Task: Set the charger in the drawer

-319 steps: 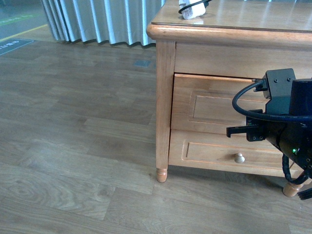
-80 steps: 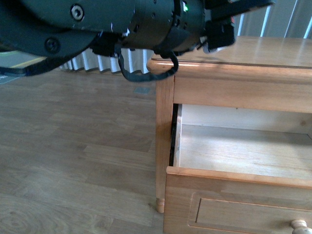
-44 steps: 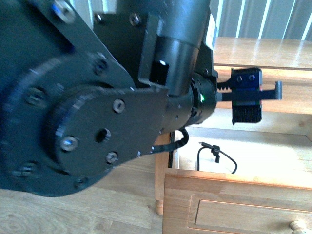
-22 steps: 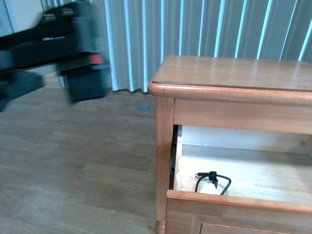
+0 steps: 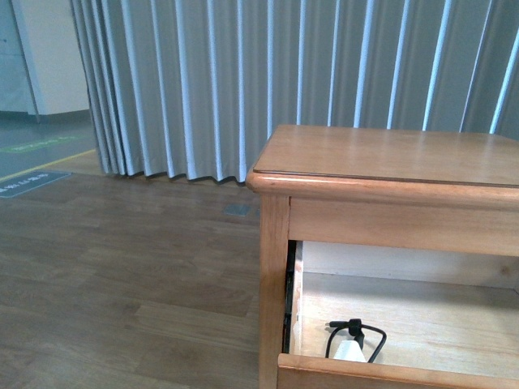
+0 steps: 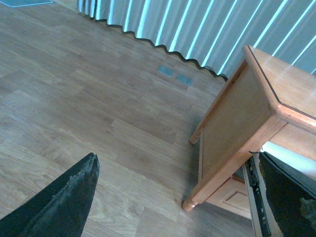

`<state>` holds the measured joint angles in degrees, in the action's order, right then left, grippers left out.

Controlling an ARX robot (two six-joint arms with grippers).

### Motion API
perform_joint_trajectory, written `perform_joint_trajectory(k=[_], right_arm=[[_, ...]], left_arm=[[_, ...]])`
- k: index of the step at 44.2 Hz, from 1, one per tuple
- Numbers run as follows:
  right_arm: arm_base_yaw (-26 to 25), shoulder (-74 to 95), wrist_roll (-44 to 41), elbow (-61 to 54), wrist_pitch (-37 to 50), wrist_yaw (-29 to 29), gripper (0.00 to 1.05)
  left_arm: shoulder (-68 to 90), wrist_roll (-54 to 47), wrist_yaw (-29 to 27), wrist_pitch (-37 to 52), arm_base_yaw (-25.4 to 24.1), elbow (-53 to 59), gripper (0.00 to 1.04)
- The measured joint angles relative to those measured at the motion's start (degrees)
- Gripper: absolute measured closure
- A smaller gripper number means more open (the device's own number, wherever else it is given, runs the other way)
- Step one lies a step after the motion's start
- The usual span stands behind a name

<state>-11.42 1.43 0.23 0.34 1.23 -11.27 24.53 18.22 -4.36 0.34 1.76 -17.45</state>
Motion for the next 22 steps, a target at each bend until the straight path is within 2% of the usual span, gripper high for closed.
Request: perform_joint_trajectory(k=[3,5,8,12,22], right_arm=[[0.0,0.0,0.0,0.0,0.0,0.0,0.08],[0.0,0.0,0.0,0.0,0.0,0.0,0.08],[0.0,0.0,0.0,0.0,0.0,0.0,0.08],[0.0,0.0,0.0,0.0,0.0,0.0,0.08],[0.0,0.0,0.0,0.0,0.0,0.0,0.08]], left_arm=[[0.0,0.1,0.3,0.0,0.0,0.0,0.06],[-0.4,-1.8,1.7,2.0,-0.5,0.8,0.10],[-1.8,-8.4,3.9,7.6,-1.4,3.7,0.23],[-4.3,-14.5,4.2,9.1,-1.6,6.7,0.44],[-7.7,-17.0,4.2,9.1,-1.6,10.4,0.82]])
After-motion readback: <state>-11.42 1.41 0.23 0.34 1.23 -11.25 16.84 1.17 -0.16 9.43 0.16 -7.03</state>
